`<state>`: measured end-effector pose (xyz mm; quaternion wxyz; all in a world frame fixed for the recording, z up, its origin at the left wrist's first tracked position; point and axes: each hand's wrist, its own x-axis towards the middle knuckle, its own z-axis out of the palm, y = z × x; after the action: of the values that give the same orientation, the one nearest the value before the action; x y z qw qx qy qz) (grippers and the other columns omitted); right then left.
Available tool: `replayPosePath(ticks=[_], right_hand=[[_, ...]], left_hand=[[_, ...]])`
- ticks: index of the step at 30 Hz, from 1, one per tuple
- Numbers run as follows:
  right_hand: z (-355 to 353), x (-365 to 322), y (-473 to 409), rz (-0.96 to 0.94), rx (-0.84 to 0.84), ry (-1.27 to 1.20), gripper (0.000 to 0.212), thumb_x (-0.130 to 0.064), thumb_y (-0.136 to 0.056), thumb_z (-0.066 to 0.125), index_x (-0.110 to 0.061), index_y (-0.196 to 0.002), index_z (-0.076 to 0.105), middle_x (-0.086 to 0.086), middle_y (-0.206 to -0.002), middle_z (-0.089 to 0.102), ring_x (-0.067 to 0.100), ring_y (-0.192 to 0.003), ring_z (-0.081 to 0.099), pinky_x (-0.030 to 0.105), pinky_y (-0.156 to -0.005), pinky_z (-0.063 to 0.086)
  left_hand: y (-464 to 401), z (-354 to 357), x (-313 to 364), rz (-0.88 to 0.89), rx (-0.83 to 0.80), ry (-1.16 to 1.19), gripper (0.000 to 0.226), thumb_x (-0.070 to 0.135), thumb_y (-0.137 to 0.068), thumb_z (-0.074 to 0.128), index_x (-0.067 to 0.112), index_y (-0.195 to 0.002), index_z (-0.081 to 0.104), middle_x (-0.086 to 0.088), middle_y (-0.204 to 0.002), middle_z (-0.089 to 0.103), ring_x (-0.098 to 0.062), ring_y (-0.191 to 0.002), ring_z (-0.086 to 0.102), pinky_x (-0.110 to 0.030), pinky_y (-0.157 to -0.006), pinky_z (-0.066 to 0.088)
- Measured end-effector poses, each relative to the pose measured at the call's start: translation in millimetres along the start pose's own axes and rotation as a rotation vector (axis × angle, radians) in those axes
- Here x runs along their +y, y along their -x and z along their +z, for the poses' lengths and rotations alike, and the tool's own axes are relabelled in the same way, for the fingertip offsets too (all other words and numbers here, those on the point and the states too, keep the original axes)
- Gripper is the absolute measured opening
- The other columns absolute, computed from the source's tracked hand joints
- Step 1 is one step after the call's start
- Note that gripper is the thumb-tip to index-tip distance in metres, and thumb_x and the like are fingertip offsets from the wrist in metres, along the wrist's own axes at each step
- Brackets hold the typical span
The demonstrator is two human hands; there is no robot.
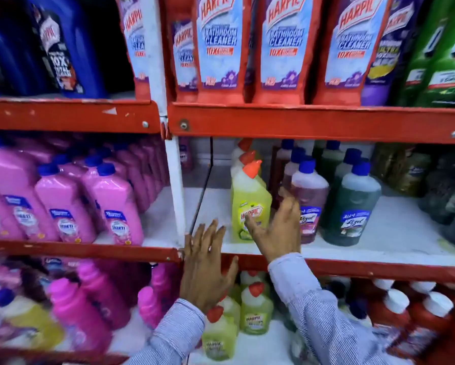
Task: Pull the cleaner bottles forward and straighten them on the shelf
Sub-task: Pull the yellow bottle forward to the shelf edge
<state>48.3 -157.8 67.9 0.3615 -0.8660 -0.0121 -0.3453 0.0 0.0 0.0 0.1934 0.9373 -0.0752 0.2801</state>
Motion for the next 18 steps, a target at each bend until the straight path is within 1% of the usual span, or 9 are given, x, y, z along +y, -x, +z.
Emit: replayPosePath(ticks=[1, 2, 4, 5, 7, 11, 15, 18], right_hand=[[10, 1, 1, 0.077, -0.021, 0.006, 0.093, -0.050, -0.061, 0.077, 0.002, -0.128, 0.040, 0.023, -0.128, 0.049, 0.040, -0.121, 0.044, 0.044, -0.104, 0.038], [15, -5, 1, 0.140, -0.024, 0.009, 0.103, -0.057, -0.056, 0.077, 0.003, -0.130, 0.038, 0.025, -0.130, 0.048, 0.042, -0.121, 0.044, 0.046, -0.103, 0.040], [27, -15, 4, 0.218, -0.041, 0.012, 0.119, -0.064, -0.051, 0.077, -0.001, -0.140, 0.028, 0.024, -0.136, 0.045, 0.040, -0.125, 0.043, 0.046, -0.104, 0.040], [34, -17, 5, 0.230, -0.042, 0.022, 0.123, -0.065, -0.050, 0.077, -0.003, -0.143, 0.023, 0.023, -0.139, 0.044, 0.039, -0.127, 0.042, 0.046, -0.104, 0.040], [43, -20, 5, 0.251, -0.036, 0.041, 0.124, -0.064, -0.052, 0.077, -0.007, -0.145, 0.019, 0.021, -0.142, 0.042, 0.038, -0.129, 0.041, 0.046, -0.103, 0.040], [51, -20, 2, 0.287, 0.009, 0.019, 0.114, -0.056, -0.055, 0.078, -0.005, -0.141, 0.024, 0.020, -0.138, 0.044, 0.038, -0.127, 0.043, 0.045, -0.101, 0.041], [50, -19, 5, 0.277, 0.021, 0.024, 0.111, -0.058, -0.052, 0.076, -0.003, -0.136, 0.028, 0.020, -0.132, 0.048, 0.039, -0.122, 0.047, 0.047, -0.097, 0.046], [45, -18, 15, 0.259, 0.035, 0.025, 0.111, -0.058, -0.052, 0.077, -0.003, -0.136, 0.028, 0.020, -0.129, 0.048, 0.039, -0.119, 0.049, 0.048, -0.096, 0.047]], left_hand=[[0, 6, -3, 0.013, -0.051, -0.005, 0.069, 0.050, -0.083, 0.050, 0.016, -0.142, 0.045, -0.007, -0.156, 0.044, -0.032, -0.146, 0.037, -0.061, -0.118, 0.028], [1, 10, -6, 0.016, -0.062, -0.018, 0.068, 0.049, -0.083, 0.050, 0.015, -0.142, 0.046, -0.007, -0.154, 0.046, -0.031, -0.146, 0.037, -0.061, -0.119, 0.027], [5, 21, -14, 0.030, -0.114, -0.052, 0.066, 0.050, -0.085, 0.050, 0.014, -0.140, 0.049, -0.006, -0.153, 0.049, -0.026, -0.146, 0.037, -0.053, -0.122, 0.018], [5, 25, -16, 0.042, -0.128, -0.068, 0.063, 0.050, -0.086, 0.051, 0.015, -0.139, 0.052, -0.006, -0.152, 0.050, -0.024, -0.146, 0.038, -0.050, -0.122, 0.014], [6, 28, -20, 0.071, -0.133, -0.078, 0.056, 0.050, -0.089, 0.049, 0.016, -0.134, 0.058, -0.005, -0.149, 0.054, -0.021, -0.145, 0.040, -0.047, -0.121, 0.011], [1, 28, -23, 0.095, -0.097, -0.043, 0.049, 0.045, -0.095, 0.041, 0.015, -0.124, 0.066, -0.004, -0.139, 0.063, -0.020, -0.137, 0.051, -0.043, -0.121, 0.013], [1, 32, -24, 0.100, -0.059, -0.011, 0.041, 0.041, -0.096, 0.043, 0.017, -0.115, 0.070, -0.004, -0.130, 0.070, -0.021, -0.129, 0.059, -0.044, -0.120, 0.016], [2, 32, -23, 0.097, -0.043, 0.011, 0.039, 0.040, -0.095, 0.046, 0.017, -0.114, 0.071, -0.004, -0.127, 0.071, -0.022, -0.128, 0.060, -0.045, -0.120, 0.016]])
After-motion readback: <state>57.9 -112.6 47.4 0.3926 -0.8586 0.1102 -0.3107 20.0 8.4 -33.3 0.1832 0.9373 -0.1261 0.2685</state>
